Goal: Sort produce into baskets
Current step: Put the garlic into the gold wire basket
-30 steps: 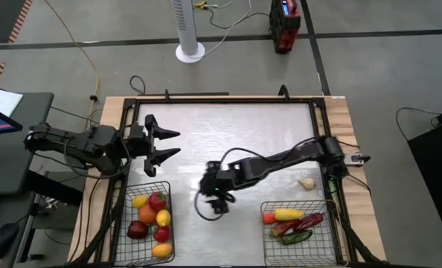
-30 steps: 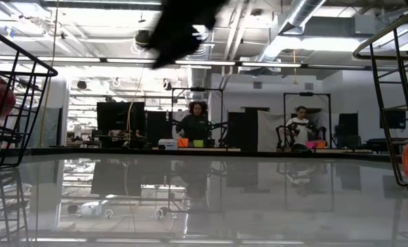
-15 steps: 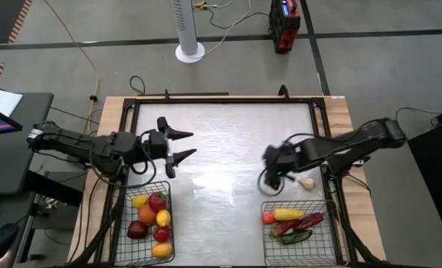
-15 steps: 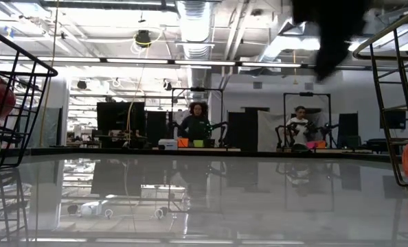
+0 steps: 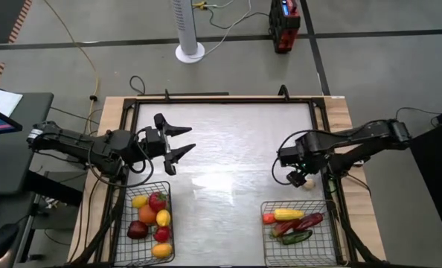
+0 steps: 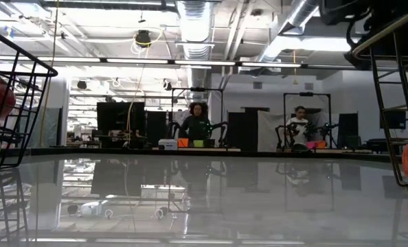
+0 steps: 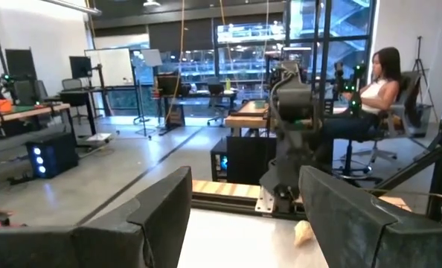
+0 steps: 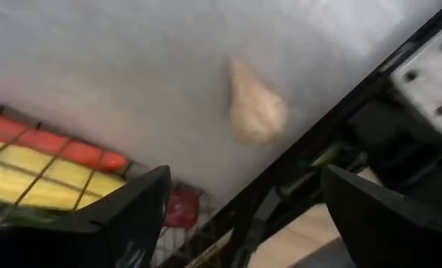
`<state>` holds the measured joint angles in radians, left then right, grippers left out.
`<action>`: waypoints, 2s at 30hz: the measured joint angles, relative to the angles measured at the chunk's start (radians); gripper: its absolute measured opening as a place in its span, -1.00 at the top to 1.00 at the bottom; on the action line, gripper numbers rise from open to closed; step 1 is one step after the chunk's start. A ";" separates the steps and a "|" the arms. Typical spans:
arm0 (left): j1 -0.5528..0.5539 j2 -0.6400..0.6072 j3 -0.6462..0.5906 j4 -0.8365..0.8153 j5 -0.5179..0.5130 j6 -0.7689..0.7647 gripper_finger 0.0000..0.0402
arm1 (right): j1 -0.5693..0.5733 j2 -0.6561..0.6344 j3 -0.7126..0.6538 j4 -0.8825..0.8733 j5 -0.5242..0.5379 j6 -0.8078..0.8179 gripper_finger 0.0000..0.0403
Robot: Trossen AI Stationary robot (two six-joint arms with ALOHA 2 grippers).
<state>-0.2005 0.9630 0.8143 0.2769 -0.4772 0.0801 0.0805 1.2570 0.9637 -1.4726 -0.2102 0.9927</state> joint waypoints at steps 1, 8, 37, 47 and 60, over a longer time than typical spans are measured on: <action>0.000 0.000 0.000 0.000 -0.001 -0.008 -0.18 | -0.014 0.008 -0.007 0.004 -0.015 -0.008 -0.85; 0.000 0.000 0.000 -0.013 -0.005 -0.013 -0.18 | -0.082 0.066 -0.094 0.036 -0.052 -0.035 -0.85; 0.000 0.000 0.000 -0.016 -0.005 0.033 -0.18 | -0.083 0.420 -0.217 0.222 -0.188 -0.241 -0.60; 0.000 0.000 0.000 -0.016 -0.005 0.059 -0.18 | -0.083 0.497 -0.203 0.223 -0.174 -0.339 -0.27; 0.000 -0.017 0.000 -0.007 0.000 0.055 -0.18 | -0.083 0.397 0.007 0.111 -0.147 -0.365 0.00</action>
<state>-0.2005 0.9461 0.8143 0.2702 -0.4769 0.1354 -0.0025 1.6539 0.9704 -1.3615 -0.3569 0.6273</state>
